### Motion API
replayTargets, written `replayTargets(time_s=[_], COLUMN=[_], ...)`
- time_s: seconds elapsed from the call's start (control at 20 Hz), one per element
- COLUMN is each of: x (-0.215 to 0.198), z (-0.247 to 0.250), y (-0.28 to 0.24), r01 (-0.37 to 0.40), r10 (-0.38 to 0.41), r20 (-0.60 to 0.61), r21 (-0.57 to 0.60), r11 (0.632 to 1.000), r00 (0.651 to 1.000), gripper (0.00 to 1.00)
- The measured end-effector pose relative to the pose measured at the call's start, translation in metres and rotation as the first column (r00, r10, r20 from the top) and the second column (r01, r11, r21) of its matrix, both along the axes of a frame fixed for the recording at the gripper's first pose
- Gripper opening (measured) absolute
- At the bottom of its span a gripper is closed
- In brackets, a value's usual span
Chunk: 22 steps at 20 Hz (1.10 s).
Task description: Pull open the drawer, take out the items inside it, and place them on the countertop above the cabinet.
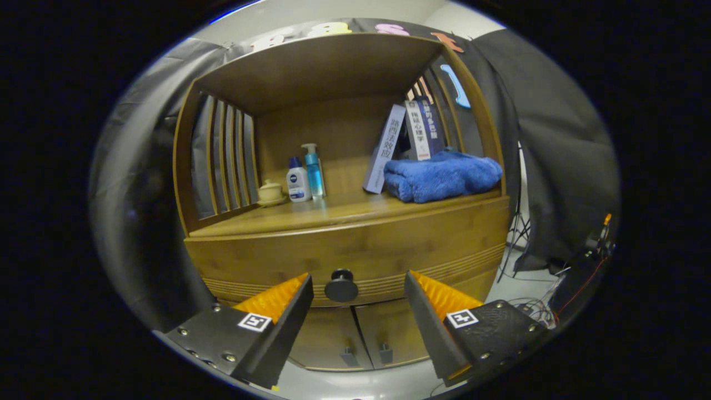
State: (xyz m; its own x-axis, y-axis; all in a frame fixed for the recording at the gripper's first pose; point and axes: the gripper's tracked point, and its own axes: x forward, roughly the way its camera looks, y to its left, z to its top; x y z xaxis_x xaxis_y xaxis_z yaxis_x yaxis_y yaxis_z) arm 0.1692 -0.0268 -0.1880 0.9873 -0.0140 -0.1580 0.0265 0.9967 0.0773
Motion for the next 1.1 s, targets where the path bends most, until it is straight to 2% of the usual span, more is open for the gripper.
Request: replayTargets(time_s=[0.1,0.2,0.25,0.4,0.55,0.7,0.8,0.95,1.1], x=[0.016,0.030,0.037,0.049,0.049,0.051,0.055,0.055,0.052], z=[0.000,-0.005,-0.010,-0.022,-0.021,-0.024,-0.035,-0.035,-0.056], y=[0.015,0.030,0.025,0.010,0.011,0.011,0.015,0.014,0.014], r01=[-0.038,-0.071,-0.034,0.016,0.026,0.034,0.002,-0.014,-0.012], r10=[0.038,0.071,0.034,-0.017,-0.026,-0.033,0.001,0.020,0.016], r20=[0.011,0.021,0.017,-0.012,-0.002,-0.030,-0.099,-0.097,-0.146], r21=[0.009,0.023,0.009,-0.054,-0.002,0.031,0.031,0.068,0.033], r11=[0.999,0.997,0.999,0.998,1.000,0.999,1.000,0.998,0.999], r00=[0.999,0.997,0.999,1.000,1.000,0.999,0.995,0.995,0.989], gripper=[1.00,0.87,0.81,0.63,0.39,0.39,0.42,0.45,0.46])
